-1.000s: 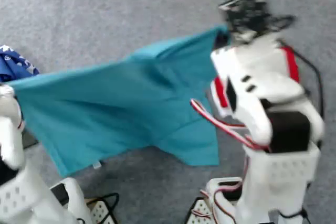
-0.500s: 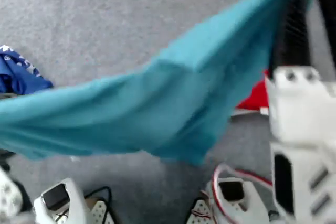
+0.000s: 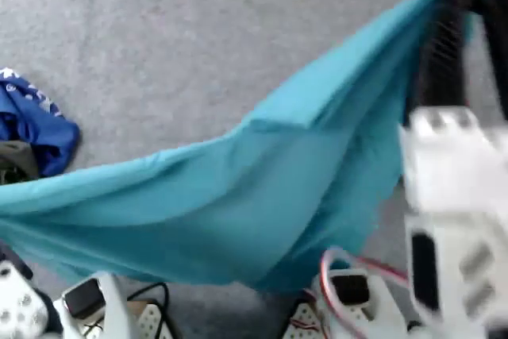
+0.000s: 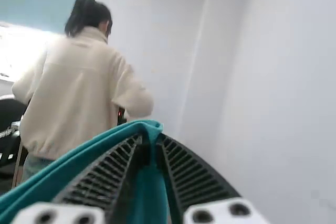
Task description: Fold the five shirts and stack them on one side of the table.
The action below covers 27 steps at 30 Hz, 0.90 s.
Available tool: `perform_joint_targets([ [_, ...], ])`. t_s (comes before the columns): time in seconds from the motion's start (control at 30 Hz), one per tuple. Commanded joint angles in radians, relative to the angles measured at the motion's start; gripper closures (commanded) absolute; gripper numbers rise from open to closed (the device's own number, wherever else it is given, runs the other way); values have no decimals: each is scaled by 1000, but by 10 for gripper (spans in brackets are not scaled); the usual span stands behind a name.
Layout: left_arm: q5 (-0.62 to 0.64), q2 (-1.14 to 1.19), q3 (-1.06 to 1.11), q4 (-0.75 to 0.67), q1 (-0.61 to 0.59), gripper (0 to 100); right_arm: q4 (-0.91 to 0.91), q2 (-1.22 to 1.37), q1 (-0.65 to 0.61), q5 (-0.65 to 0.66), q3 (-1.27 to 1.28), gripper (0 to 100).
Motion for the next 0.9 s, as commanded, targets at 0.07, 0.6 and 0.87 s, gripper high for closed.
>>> perform_joint_targets([
  [0.07,74,21,369,-28,13,971,-216,12,-3,2,410,985],
  [0.6,87,58,1420,-1382,177,971,-779,467,-32,-5,716,985],
  [0.87,87,381,1196,-1419,176,971,-623,805,-31,-6,283,985],
])
